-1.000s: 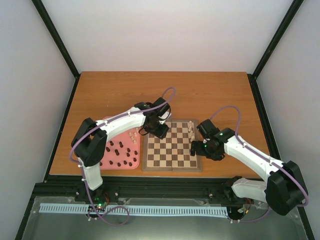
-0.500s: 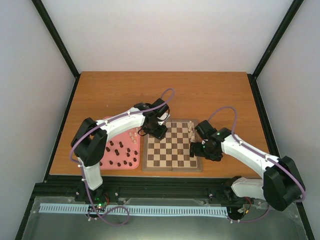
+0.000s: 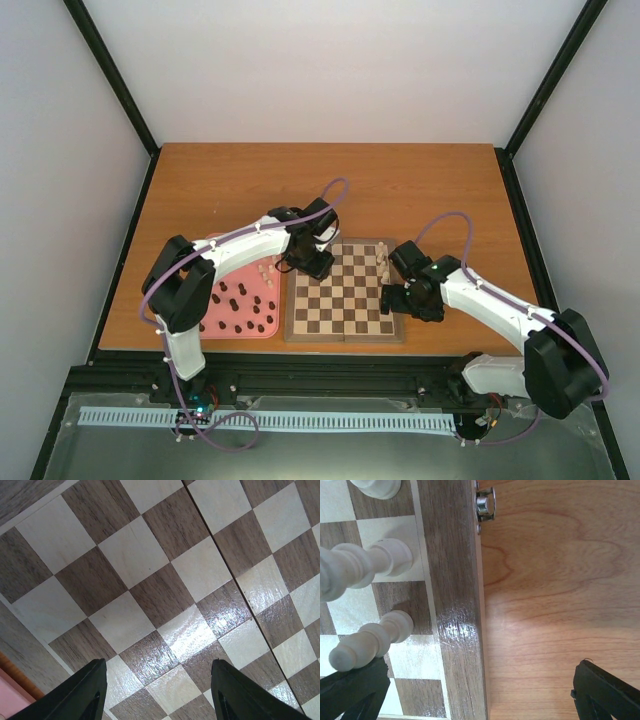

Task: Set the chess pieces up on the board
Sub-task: Adjust the chess piece in the storage box.

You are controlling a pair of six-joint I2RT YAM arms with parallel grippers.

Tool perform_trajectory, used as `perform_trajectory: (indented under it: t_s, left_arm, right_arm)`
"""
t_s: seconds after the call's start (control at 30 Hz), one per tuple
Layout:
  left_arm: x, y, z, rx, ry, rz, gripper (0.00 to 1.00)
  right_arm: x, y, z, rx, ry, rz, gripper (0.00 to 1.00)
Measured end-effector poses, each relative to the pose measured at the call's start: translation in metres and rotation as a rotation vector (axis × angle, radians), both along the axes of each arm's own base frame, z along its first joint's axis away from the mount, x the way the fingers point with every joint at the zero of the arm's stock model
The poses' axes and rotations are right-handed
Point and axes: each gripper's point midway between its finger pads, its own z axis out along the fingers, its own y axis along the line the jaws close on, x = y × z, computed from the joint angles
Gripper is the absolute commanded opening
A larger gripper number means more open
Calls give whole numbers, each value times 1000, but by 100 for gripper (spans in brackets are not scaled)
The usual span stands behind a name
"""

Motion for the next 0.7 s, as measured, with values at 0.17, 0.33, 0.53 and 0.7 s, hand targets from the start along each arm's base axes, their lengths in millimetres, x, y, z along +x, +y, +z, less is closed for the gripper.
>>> perform_trajectory:
  t_s: [0.17, 0.33, 0.53, 0.7]
  left_arm:
    - [-1, 0, -1, 1, 2, 0, 59]
    - [-2, 1, -2, 5, 5, 0, 59]
    - [-2, 2, -1, 6, 6, 0, 61]
    - [6, -2, 15, -8, -14, 5, 60]
  right_arm:
    - [0, -1, -1, -9, -1, -1, 100]
    - [0, -1, 1, -9, 1, 4, 100]
    - [2, 5, 26, 30, -31, 50, 100]
    - [12, 9, 72, 62, -111, 68, 100]
